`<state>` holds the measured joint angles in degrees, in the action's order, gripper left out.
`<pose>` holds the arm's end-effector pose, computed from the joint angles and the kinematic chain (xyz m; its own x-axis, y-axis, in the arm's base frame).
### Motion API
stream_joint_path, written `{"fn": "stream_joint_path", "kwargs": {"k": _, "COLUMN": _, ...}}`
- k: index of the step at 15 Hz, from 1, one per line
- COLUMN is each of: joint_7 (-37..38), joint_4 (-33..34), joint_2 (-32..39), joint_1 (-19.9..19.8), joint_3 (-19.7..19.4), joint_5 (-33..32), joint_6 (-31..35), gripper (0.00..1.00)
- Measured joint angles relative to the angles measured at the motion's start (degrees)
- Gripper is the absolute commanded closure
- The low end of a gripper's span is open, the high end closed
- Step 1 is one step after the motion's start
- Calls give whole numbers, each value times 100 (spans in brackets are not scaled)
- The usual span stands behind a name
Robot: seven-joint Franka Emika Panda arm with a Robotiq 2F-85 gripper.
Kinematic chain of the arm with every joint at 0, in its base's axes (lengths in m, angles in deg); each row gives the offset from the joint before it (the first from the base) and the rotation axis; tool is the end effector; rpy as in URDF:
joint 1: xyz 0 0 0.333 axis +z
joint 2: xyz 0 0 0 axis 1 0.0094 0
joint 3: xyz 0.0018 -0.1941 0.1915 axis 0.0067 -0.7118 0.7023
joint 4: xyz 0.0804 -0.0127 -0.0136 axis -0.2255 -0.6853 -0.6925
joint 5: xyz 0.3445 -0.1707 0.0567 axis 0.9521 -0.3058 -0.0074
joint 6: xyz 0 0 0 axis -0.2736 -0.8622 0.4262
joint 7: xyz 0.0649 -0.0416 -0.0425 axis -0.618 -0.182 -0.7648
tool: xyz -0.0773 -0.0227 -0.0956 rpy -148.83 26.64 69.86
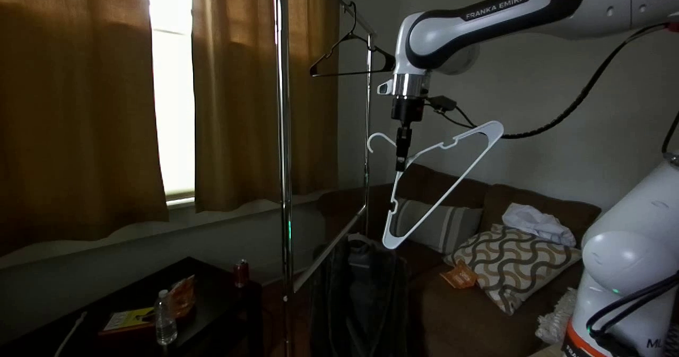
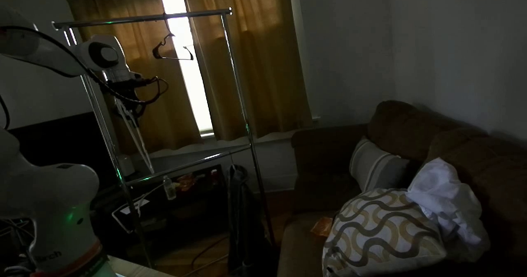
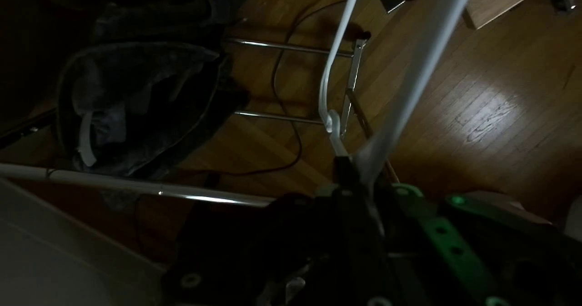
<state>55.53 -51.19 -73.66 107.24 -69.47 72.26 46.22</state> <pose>0.3856 0.1894 0.5056 0.5678 0.8212 0.0569 0.8206 -0.5701 0.0397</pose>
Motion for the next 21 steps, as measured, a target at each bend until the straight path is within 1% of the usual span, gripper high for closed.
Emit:
{"fn": "stream_joint_path", "kwargs": {"k": 6, "joint_7": 0, "joint_4": -305, "joint_2": 613, "joint_1": 122, "joint_3": 120, "joint_5": 104, "joint_6": 589, "gripper": 98}}
{"fn": "stream_joint_path", "kwargs": {"k": 11, "joint_7": 103, "joint_4": -512, "joint_2": 1147, "joint_1": 128, "joint_3": 237, "joint_5": 170, "joint_6": 1445, "gripper": 98}}
{"fn": "stream_joint_path", "kwargs": {"k": 12, "joint_7": 106, "joint_4": -541, "joint_2": 1261, "joint_1": 128, "joint_3": 250, "joint_5": 171, "joint_6": 1564, "gripper": 92}}
{"fn": "stream_joint_path", "kwargs": {"k": 14, "joint_7": 106, "joint_4": -517, "joint_2": 1375, "joint_1": 122, "joint_3": 252, "joint_5": 169, "joint_6": 1584, "gripper": 92}}
{"fn": "stream_joint_path", "kwargs": {"k": 21, "joint_7": 106, "joint_4": -489, "joint_2": 1337, "joint_1": 119, "joint_3": 252, "joint_5": 169, "joint_6": 1584, "gripper": 92}}
